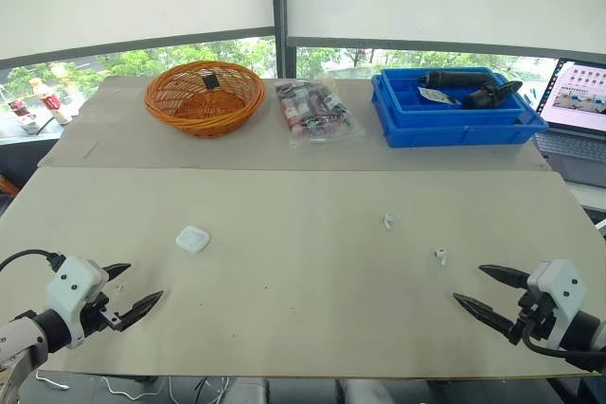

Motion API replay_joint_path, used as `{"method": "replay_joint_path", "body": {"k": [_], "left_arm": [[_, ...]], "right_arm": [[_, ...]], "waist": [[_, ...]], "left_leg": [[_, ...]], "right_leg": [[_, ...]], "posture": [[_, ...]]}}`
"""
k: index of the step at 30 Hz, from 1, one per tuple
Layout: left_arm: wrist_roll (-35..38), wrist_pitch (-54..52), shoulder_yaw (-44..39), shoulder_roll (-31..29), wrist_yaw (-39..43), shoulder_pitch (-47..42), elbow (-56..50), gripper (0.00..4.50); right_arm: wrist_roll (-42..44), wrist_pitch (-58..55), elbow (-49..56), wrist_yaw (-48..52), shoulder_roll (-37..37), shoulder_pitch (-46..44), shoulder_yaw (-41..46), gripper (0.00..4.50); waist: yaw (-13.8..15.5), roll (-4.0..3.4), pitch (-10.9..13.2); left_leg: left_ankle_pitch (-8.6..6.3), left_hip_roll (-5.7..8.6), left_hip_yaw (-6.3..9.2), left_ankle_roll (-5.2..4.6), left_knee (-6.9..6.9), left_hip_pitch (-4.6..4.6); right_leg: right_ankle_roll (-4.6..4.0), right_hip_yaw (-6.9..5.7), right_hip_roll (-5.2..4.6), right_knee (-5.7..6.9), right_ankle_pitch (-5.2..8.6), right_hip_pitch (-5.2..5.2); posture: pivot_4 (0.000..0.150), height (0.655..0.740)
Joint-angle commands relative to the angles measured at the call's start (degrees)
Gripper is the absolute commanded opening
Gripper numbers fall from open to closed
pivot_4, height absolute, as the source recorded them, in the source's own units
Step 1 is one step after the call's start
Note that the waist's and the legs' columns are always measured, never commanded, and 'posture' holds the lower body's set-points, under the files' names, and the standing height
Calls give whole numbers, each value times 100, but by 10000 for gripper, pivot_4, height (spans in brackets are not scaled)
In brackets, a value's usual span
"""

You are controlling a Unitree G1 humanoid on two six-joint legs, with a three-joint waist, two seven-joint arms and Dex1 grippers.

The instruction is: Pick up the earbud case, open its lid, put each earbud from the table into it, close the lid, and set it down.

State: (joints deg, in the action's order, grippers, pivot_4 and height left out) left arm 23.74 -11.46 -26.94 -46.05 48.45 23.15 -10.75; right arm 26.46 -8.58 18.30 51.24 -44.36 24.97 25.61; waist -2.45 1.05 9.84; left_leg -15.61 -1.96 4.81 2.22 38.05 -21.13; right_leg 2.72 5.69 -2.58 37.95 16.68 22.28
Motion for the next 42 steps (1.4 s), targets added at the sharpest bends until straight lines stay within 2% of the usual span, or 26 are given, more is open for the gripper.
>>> {"method": "replay_joint_path", "body": {"k": [1, 10, 13, 20, 26, 30, 35, 42], "left_arm": [[106, 21, -217, -15, 117, -86, -42, 45000], [278, 19, -243, -21, 591, -181, 109, 45000], [184, -43, -294, 4, 459, -196, 178, 45000], [549, -269, -381, 63, 769, -105, 130, 45000], [437, -291, -393, 119, 628, -129, 243, 45000], [388, -698, -255, 194, 116, -465, 289, 45000], [363, -1300, 224, 198, -234, -1204, 266, 45000], [156, -1381, 722, 241, -256, -1541, 407, 45000]], "right_arm": [[51, 17, 110, 125, -109, 15, 295, 39605], [-98, 113, 43, 274, -97, 21, 450, 39605], [-118, 131, 13, 301, -90, -29, 433, 39605], [-194, 195, -86, 338, -78, -174, 414, 39605], [-169, 117, -124, 465, -133, -149, 498, 39605], [184, -412, 458, 559, -274, -141, 417, 39605], [722, -1170, 1320, 407, -548, -805, 77, 39605], [1702, -2276, 2039, 101, -994, -2162, -418, 39605]], "waist": [[0, 0, 0], [0, 1, 0], [-2, 1, 0], [-1, 1, 0], [2, 2, 0], [8, 2, 0], [2, 2, -1], [-5, 4, 1]], "left_leg": [[0, 0, 0, 0, 0, 0], [0, 0, 0, 0, 0, 0], [0, 0, 0, 0, 0, 1], [0, -1, 0, 0, 0, 0], [0, 0, 0, 0, 0, 1], [0, 1, 0, 0, 0, 1], [1, 0, 3, 2, 1, 4], [1, 1, 5, 1, 0, -3]], "right_leg": [[0, 0, 0, 0, 0, 0], [0, -1, 0, 0, 0, 0], [0, -1, 1, 1, 0, 0], [0, -1, 1, 1, 0, 0], [0, -1, 0, 1, 0, 0], [-1, -1, 0, 2, 0, -1], [-1, -2, 1, 9, -1, -2], [-1, -3, -1, 4, -1, 4]], "posture": [[1500, 7163], [1500, 7163], [1500, 7163], [1500, 7163], [1500, 7163], [1500, 7163], [1500, 7163], [1500, 7163]]}}
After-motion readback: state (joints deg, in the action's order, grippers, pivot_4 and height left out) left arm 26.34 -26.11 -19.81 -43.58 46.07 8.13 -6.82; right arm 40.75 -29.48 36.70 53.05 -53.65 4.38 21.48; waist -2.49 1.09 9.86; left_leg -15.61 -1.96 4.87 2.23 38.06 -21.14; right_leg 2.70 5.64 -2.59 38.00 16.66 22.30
